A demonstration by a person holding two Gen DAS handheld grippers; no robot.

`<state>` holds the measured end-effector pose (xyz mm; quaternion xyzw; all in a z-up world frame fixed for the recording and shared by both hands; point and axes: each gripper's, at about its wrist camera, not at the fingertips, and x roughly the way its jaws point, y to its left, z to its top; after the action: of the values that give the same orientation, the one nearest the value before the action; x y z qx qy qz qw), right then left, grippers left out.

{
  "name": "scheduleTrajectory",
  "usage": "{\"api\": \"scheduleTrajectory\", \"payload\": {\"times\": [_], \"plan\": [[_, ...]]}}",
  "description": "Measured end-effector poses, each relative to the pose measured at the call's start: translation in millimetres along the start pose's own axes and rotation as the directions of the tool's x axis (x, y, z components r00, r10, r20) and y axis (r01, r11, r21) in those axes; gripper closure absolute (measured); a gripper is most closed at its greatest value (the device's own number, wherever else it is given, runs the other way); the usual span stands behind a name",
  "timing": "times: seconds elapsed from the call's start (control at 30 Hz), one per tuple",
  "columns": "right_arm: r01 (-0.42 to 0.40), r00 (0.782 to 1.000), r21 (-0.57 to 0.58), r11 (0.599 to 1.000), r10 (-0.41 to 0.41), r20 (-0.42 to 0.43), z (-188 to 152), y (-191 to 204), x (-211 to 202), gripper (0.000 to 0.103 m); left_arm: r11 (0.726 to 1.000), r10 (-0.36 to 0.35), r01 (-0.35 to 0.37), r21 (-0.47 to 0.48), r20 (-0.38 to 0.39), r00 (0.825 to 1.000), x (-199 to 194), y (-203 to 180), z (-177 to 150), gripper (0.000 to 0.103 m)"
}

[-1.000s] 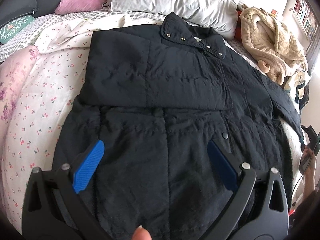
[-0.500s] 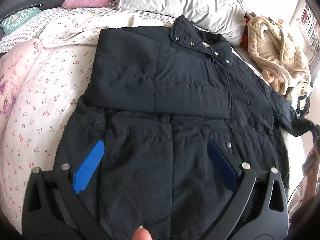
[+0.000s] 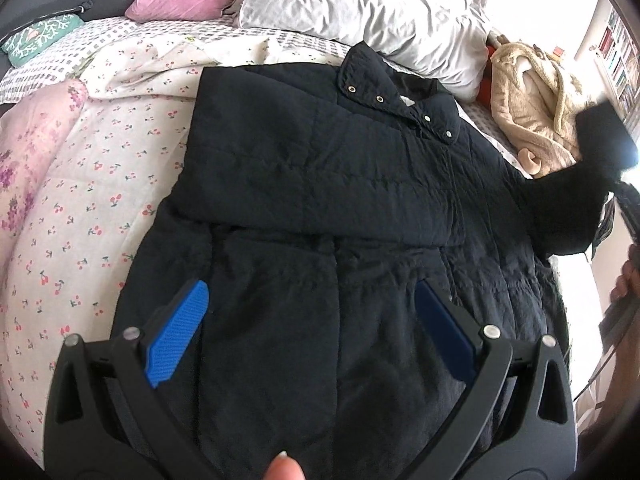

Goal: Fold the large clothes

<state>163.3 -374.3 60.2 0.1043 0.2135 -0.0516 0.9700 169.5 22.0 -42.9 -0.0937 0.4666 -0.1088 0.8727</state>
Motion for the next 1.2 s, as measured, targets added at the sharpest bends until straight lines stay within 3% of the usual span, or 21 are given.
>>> {"api": "scheduleTrajectory", "payload": {"times": [0.1, 0.2, 0.3, 0.33, 0.4, 0.43, 0.47, 0.53, 0.6, 0.7, 0.77, 0.87, 0.97, 1.0, 1.1, 1.2], "plan": [[-0.104, 0.989, -0.054, 0.993, 0.097, -0.114, -26.7, 40.1, 36.4, 0.093, 1.0, 0.002, -0.002, -0.014, -0.003, 1.0, 1.0, 4.7, 0.8, 0.001], [-0.17, 0.95, -0.077, 0.982, 0.143, -0.277, -64.7, 68.6, 84.6, 0.09, 1.0, 0.004, -0.005, -0.031, -0.013, 1.0, 4.4, 9.0, 1.3, 0.001], [-0.207, 0.863, 0.015, 0.978, 0.189, -0.469, -111.7, 74.9, 132.2, 0.083, 0.999, -0.005, 0.005, -0.052, -0.014, 1.0, 6.1, 10.3, 1.7, 0.001], [-0.223, 0.818, 0.071, 0.972, 0.227, -0.528, -124.8, 73.4, 144.2, 0.076, 0.998, -0.018, 0.017, -0.062, -0.013, 1.0, 6.4, 10.4, 2.3, 0.001], [-0.266, 0.752, 0.14, 0.954, 0.297, -0.588, -135.3, 72.0, 151.5, 0.056, 0.995, -0.061, 0.059, -0.083, -0.025, 0.998, 6.6, 8.7, 3.4, 0.001], [-0.31, 0.735, 0.171, 0.935, 0.35, -0.581, -134.1, 69.7, 148.0, 0.038, 0.993, -0.078, 0.074, -0.093, -0.032, 0.996, 7.0, 7.5, 3.6, 0.001], [-0.338, 0.728, 0.191, 0.921, 0.385, -0.568, -129.2, 70.2, 143.3, 0.028, 0.99, -0.096, 0.091, -0.104, -0.043, 0.994, 8.2, 5.4, 4.5, 0.001], [-0.357, 0.73, 0.21, 0.91, 0.411, -0.546, -117.9, 63.2, 132.1, 0.028, 0.985, -0.136, 0.13, -0.118, -0.052, 0.989, 11.9, -0.9, 8.7, 0.001], [-0.341, 0.758, 0.203, 0.918, 0.396, -0.518, -106.5, 50.5, 119.0, 0.028, 0.981, -0.156, 0.149, -0.121, -0.052, 0.986, 20.4, -10.7, 17.8, 0.002], [-0.28, 0.81, 0.189, 0.941, 0.338, -0.479, -101.0, 29.7, 106.0, 0.027, 0.983, -0.162, 0.155, -0.101, -0.07, 0.984, 39.9, -29.6, 27.4, 0.014], [-0.225, 0.833, 0.183, 0.957, 0.287, -0.473, -102.2, 10.2, 104.4, 0.027, 0.983, -0.17, 0.161, -0.087, -0.11, 0.979, 64.7, -45.4, 29.8, 0.021], [-0.175, 0.84, 0.172, 0.969, 0.238, -0.487, -107.7, -9.9, 105.4, 0.027, 0.983, -0.178, 0.164, -0.087, -0.187, 0.966, 105.0, -61.7, 21.4, 0.035], [-0.127, 0.857, 0.171, 0.977, 0.195, -0.477, -107.4, -33.6, 97.1, 0.027, 0.98, -0.189, 0.171, -0.097, -0.221, 0.957, 128.5, -71.2, 10.7, 0.066], [-0.112, 0.863, 0.175, 0.978, 0.183, -0.471, -106.7, -42.9, 92.8, 0.027, 0.974, -0.221, 0.207, -0.091, -0.198, 0.955, 127.8, -76.3, 8.5, 0.09], [-0.058, 0.893, 0.131, 0.99, 0.11, -0.437, -101.0, -53.2, 84.1, 0.027, 0.983, -0.183, 0.184, 0.023, -0.045, 0.982, 99.6, -93.2, 10.6, 0.09], [-0.003, 0.921, 0.08, 0.997, 0.034, -0.387, -93.7, -58.8, 77.9, 0.027, 0.989, -0.145, 0.145, 0.016, 0.054, 0.988, 80.8, -93.9, 22.3, 0.09]]}}
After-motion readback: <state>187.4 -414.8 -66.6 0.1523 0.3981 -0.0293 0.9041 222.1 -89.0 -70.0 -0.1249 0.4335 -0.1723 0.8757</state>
